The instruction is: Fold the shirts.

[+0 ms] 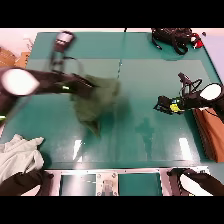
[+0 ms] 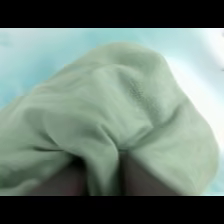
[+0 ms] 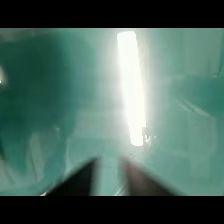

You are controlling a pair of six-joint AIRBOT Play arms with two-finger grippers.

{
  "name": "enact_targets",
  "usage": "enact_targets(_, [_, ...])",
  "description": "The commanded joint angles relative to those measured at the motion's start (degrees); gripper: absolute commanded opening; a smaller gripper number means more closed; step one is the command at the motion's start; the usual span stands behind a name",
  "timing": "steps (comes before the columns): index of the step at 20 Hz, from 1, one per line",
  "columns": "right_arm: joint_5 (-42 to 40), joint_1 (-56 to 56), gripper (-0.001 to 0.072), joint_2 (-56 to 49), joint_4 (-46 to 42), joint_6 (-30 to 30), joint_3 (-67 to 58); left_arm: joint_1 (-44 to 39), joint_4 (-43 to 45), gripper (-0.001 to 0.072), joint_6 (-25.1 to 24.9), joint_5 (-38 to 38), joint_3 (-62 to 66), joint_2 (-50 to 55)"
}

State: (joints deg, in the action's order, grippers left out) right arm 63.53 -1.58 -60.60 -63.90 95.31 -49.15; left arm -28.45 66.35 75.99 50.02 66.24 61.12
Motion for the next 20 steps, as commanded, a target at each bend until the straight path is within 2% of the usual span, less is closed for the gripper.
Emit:
enact_targets(1, [-1.0, -1.0, 0.0454, 0.0, 0.9, 0.7, -0.6, -7.4, -3.8, 0.0698, 1.2, -3.3, 1.5, 9.0])
enact_targets(4, [-0.9, -4.9, 0.0453, 0.0, 1.6, 0.6, -2.7, -2.5, -0.4, 0.0717, 2.4, 4.3, 3.6, 9.9])
enact_targets(8, [-0.9, -8.5, 0.0454, -2.3, 3.2, -2.7, -3.4, 11.6, 1.4, 0.0717, 6.1, 22.2, 5.2, 10.0])
enact_targets(9, [-1.0, -8.3, 0.0466, -4.0, 4.0, -3.2, -3.4, 14.8, 2.0, 0.0717, 6.7, 25.4, 3.9, 10.0])
enact_targets(10, [-1.1, -8.1, 0.0509, -6.3, 5.9, -4.9, -3.4, 17.7, 2.4, 0.0717, 7.4, 27.8, 1.6, 10.0])
enact_targets(11, [-1.5, -8.0, 0.0508, -8.9, 9.3, -7.9, -3.4, 19.8, 2.5, 0.0717, 7.8, 28.6, -1.4, 10.0])
enact_targets(13, [-2.5, -7.4, 0.051, -14.3, 16.8, -13.8, -4.2, 21.9, 2.1, 0.0717, 8.2, 27.3, -9.2, 10.0])
enact_targets(15, [-2.4, -6.1, 0.0511, -20.4, 22.1, -18.4, -7.4, 21.7, -2.2, 0.0717, 8.1, 22.1, -17.5, 10.0])
enact_targets(16, [-2.4, -4.8, 0.0511, -23.2, 22.6, -18.9, -9.5, 21.7, -7.3, 0.0716, 7.8, 18.1, -21.7, 10.0])
enact_targets(18, [-1.9, -0.8, 0.0511, -28.2, 22.6, -19.1, -14.5, 21.7, -17.9, 0.0716, 3.6, 11.1, -28.8, 10.0])
enact_targets(20, [-1.8, 3.9, 0.0511, -32.0, 22.5, -19.5, -19.8, 21.7, -24.5, 0.0715, 0.3, 7.0, -33.7, 10.0])
